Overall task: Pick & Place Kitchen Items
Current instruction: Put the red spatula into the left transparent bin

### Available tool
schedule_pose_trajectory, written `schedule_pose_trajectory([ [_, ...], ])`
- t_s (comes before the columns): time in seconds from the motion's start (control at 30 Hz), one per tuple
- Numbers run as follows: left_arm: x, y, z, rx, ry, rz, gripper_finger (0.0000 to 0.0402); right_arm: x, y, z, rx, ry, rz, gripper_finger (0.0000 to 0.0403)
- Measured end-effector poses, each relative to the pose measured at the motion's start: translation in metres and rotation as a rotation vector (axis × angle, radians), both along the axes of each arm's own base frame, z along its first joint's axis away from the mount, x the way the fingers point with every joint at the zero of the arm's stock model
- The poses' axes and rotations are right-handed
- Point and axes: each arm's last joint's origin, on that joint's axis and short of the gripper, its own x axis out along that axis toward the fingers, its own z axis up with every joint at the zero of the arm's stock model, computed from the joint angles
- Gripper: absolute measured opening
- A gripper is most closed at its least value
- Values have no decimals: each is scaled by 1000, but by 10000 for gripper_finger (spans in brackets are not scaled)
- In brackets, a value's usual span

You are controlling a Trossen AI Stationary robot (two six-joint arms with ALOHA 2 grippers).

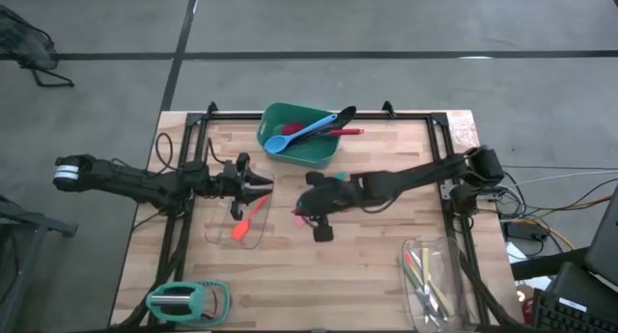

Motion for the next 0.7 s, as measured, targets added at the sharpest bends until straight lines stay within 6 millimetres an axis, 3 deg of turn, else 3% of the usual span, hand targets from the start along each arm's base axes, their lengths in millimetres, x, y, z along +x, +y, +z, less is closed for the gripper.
schedule_pose_trajectory([
  [0.27, 3, -3, -4, -2, 21, -40, 124, 5, -13, 53, 65, -318, 11, 26],
  [0.47, 7, -13, -2, 76, -31, -80, 124, 13, -20, 60, 75, -455, 3, 24],
  [0.7, 11, -18, -2, 121, -72, 33, 124, 14, -21, 73, 88, -593, 3, 24],
])
